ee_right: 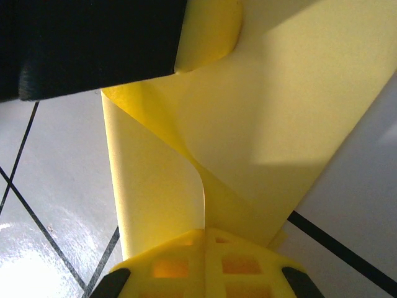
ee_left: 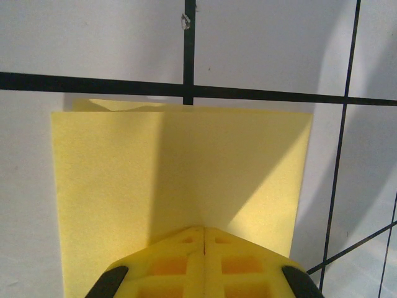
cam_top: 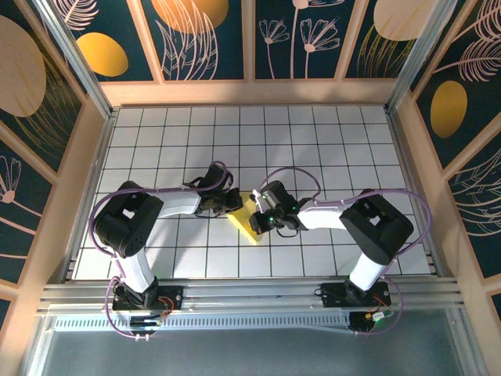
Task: Fold a paper plane with a square sheet of paper (fold left side to right side)
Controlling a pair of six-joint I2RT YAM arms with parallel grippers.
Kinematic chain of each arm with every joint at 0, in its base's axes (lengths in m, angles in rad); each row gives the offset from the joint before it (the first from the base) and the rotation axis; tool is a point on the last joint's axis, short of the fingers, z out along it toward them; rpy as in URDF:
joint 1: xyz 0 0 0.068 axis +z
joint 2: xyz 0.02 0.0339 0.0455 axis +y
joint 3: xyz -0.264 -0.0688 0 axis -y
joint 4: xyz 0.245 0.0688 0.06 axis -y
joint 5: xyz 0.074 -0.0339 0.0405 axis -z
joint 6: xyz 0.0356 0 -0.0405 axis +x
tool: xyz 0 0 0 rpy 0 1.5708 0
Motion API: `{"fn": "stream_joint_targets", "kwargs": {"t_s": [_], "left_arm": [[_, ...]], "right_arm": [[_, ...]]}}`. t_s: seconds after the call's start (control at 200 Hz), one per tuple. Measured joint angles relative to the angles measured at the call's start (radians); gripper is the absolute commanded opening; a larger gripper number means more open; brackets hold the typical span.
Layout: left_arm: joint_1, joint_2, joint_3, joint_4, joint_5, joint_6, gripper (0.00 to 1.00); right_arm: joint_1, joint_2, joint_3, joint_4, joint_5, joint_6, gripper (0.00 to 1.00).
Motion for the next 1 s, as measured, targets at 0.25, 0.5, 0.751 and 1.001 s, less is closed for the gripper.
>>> {"fn": "stream_joint_targets", "kwargs": {"t_s": [0.25, 0.5, 0.751, 1.001], "left_arm": [[0.000, 0.000, -0.001, 0.001, 0.000, -0.004, 0.01], [-0.001, -0.004, 0.000, -0.002, -0.012, -0.007, 0.11], [-0.001, -0.072, 0.018, -0.081, -0.083, 0.008, 0.18], [0.001, -0.316, -0.061, -0.059, -0.134, 0.021, 0.02]], "right_arm": [[0.000, 0.008, 0.005, -0.001, 0.001, 0.000, 0.00], [0.000, 0.013, 0.007, 0.000, -0.002, 0.000, 0.00], [0.000, 0.016, 0.007, 0.007, -0.002, -0.001, 0.00], [0.000, 0.016, 0.007, 0.007, -0.002, -0.001, 0.00]]}}
